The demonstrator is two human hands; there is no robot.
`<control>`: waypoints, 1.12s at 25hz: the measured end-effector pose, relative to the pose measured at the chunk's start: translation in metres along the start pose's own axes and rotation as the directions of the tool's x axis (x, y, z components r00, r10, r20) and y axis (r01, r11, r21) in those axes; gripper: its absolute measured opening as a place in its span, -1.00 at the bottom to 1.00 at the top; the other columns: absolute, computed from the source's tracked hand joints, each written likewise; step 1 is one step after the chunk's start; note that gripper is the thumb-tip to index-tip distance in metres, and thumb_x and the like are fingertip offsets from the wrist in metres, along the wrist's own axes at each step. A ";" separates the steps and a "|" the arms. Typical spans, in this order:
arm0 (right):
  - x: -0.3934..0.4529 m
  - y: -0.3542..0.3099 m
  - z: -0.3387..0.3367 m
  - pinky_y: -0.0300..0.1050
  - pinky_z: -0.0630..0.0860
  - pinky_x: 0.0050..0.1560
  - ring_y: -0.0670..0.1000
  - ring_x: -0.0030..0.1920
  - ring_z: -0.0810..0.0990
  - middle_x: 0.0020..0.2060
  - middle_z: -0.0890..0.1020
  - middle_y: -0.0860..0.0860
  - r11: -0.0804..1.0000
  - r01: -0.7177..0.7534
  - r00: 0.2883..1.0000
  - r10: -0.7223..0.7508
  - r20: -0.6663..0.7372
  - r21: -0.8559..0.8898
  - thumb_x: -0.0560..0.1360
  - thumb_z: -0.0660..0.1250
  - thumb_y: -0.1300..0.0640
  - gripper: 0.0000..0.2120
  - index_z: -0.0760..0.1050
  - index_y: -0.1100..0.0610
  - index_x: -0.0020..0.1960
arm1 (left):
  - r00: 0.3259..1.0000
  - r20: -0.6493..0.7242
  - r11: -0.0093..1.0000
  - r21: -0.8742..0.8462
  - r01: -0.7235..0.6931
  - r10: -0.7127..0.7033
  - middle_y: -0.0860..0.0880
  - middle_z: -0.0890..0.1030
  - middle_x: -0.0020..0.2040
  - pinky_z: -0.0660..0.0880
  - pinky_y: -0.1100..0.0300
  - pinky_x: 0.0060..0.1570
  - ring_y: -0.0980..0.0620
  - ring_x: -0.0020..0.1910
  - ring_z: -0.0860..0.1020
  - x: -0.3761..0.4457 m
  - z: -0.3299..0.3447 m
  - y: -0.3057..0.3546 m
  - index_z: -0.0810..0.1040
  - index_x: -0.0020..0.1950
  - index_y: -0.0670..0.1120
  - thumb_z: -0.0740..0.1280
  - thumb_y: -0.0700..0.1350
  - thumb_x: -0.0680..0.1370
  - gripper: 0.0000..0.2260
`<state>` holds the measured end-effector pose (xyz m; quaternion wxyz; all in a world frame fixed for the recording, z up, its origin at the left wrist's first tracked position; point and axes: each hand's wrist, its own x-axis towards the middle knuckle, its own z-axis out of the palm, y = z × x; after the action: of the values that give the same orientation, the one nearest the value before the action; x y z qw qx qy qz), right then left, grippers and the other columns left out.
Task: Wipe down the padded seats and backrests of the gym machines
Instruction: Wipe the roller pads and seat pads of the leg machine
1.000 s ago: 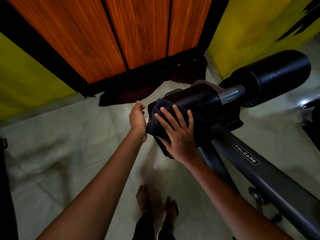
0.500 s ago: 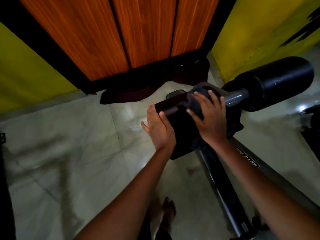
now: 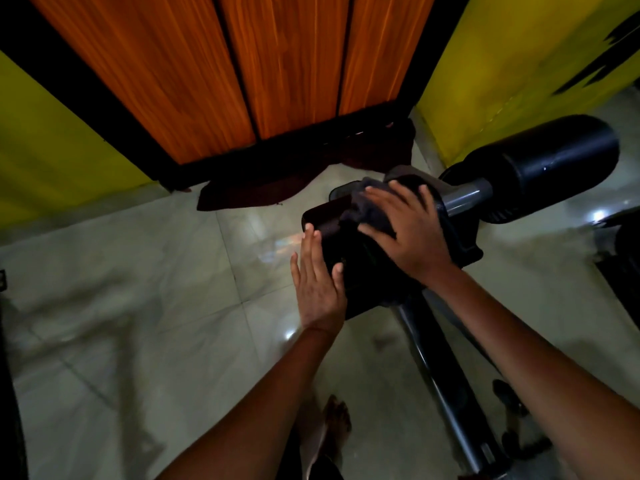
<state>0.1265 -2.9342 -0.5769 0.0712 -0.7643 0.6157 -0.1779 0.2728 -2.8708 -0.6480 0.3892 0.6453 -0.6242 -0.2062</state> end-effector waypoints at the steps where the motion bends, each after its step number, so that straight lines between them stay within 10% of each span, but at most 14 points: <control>1: 0.008 0.014 -0.008 0.14 0.00 0.44 0.09 0.41 0.32 0.33 0.49 0.02 0.992 -0.128 0.992 0.127 0.016 0.024 0.51 0.18 -0.20 -0.48 0.42 0.07 0.36 | 1.000 -0.009 1.000 0.018 -0.023 0.023 -0.16 0.18 0.50 -0.03 0.09 0.47 -0.03 0.49 0.15 0.001 0.000 0.000 0.06 0.50 -0.10 -0.16 0.12 0.66 -0.52; 5: 0.043 0.012 -0.009 0.11 -0.01 0.46 0.13 0.41 0.29 0.29 0.50 0.11 0.826 -0.562 0.827 0.563 0.002 0.047 0.53 0.24 -0.16 -0.54 0.47 0.10 0.29 | 1.000 -0.019 1.000 -0.031 0.000 -0.001 -0.19 0.32 0.44 -0.01 0.06 0.48 0.00 0.44 0.23 0.009 -0.006 0.005 0.23 0.43 -0.18 -0.07 0.07 0.66 -0.55; 10: 0.010 -0.048 0.018 0.20 0.17 0.38 0.14 0.30 0.44 0.17 0.60 0.05 0.995 -0.100 0.992 0.102 -0.079 0.026 0.49 0.22 -0.16 -0.56 0.53 0.11 0.20 | 0.996 0.024 0.984 -0.153 0.092 -0.090 -0.05 0.50 -0.05 0.27 -0.22 0.30 0.00 0.11 0.44 0.046 -0.042 0.013 0.48 0.00 -0.18 -0.01 -0.06 0.62 -0.69; 14: -0.033 -0.008 0.011 0.43 0.15 0.31 0.06 0.42 0.30 0.38 0.43 -0.07 0.978 0.123 0.990 -0.133 -0.048 -0.167 0.50 0.16 -0.24 -0.46 0.32 -0.05 0.42 | 0.994 0.101 0.981 -0.180 0.067 -0.049 0.03 0.46 -0.14 0.45 0.00 -0.06 0.02 -0.11 0.46 0.054 -0.059 0.019 0.46 -0.07 -0.08 0.05 -0.06 0.60 -0.77; 20: -0.025 0.017 -0.014 0.16 0.38 0.03 0.24 0.13 0.45 0.28 0.52 0.06 0.829 -0.558 0.825 0.551 -0.124 -0.027 0.56 0.19 -0.07 -0.55 0.41 0.12 0.38 | 0.971 0.229 0.995 0.082 0.050 -0.068 0.04 0.47 -0.03 0.39 -0.02 0.17 0.05 -0.01 0.43 0.066 -0.052 0.038 0.49 0.04 -0.12 0.17 -0.05 0.56 -0.80; 28: -0.038 0.074 -0.086 0.15 0.33 0.03 0.25 0.10 0.45 0.20 0.57 0.10 0.733 -0.676 0.682 0.661 -0.313 0.074 0.54 0.31 0.03 -0.62 0.48 0.20 0.28 | 0.834 0.503 0.972 -0.069 -0.223 0.227 -0.06 0.48 0.24 0.17 -0.15 0.39 -0.01 0.30 0.39 0.092 0.004 0.129 0.48 0.16 -0.14 0.16 -0.01 0.53 -0.70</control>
<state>0.0212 -2.9054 -0.5287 0.0128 -0.4492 0.8589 -0.2457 0.1993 -2.9500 -0.5321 0.2350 0.4889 -0.7752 -0.3239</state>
